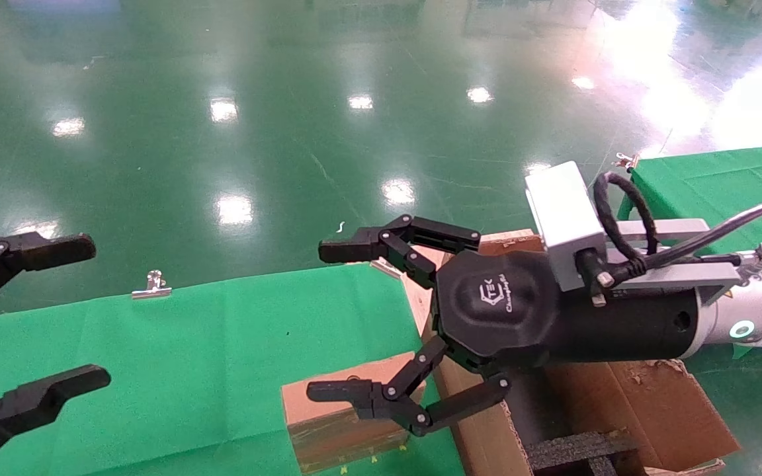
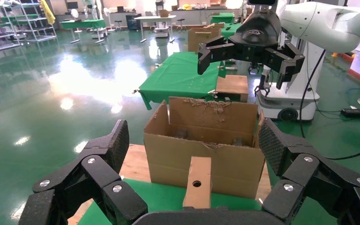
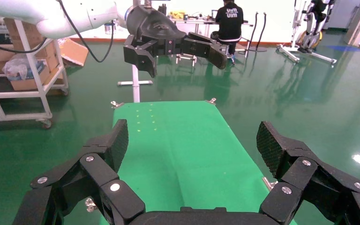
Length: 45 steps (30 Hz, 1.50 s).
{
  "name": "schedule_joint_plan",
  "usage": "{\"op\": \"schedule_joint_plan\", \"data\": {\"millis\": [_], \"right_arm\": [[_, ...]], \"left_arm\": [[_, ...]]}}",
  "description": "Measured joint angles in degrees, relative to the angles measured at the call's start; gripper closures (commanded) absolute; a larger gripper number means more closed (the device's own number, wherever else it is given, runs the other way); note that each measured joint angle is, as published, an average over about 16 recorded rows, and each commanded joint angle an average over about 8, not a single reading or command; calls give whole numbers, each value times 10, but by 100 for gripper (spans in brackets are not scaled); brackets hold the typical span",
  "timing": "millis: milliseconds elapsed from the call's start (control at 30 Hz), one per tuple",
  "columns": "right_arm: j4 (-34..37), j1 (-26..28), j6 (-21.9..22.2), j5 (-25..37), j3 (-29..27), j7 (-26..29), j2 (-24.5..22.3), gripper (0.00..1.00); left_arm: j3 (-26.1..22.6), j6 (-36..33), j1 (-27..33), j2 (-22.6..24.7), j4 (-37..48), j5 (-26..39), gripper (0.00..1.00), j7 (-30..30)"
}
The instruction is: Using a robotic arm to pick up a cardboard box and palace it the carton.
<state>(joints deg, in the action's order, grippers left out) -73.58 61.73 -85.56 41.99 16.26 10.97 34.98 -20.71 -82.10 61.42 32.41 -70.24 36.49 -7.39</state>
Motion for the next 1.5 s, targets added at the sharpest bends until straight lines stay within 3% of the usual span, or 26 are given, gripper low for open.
{"op": "schedule_joint_plan", "data": {"millis": [400, 433, 667, 700, 1067, 1500], "right_arm": [[0, 0, 0, 0, 0, 0, 0, 0], [0, 0, 0, 0, 0, 0, 0, 0], [0, 0, 0, 0, 0, 0, 0, 0], [0, 0, 0, 0, 0, 0, 0, 0], [7, 14, -10, 31, 15, -4, 3, 0], [47, 113, -40, 206, 111, -2, 42, 0]], "left_arm": [[0, 0, 0, 0, 0, 0, 0, 0], [0, 0, 0, 0, 0, 0, 6, 0], [0, 0, 0, 0, 0, 0, 94, 0], [0, 0, 0, 0, 0, 0, 100, 0], [0, 0, 0, 0, 0, 0, 100, 0], [0, 0, 0, 0, 0, 0, 100, 0]]}}
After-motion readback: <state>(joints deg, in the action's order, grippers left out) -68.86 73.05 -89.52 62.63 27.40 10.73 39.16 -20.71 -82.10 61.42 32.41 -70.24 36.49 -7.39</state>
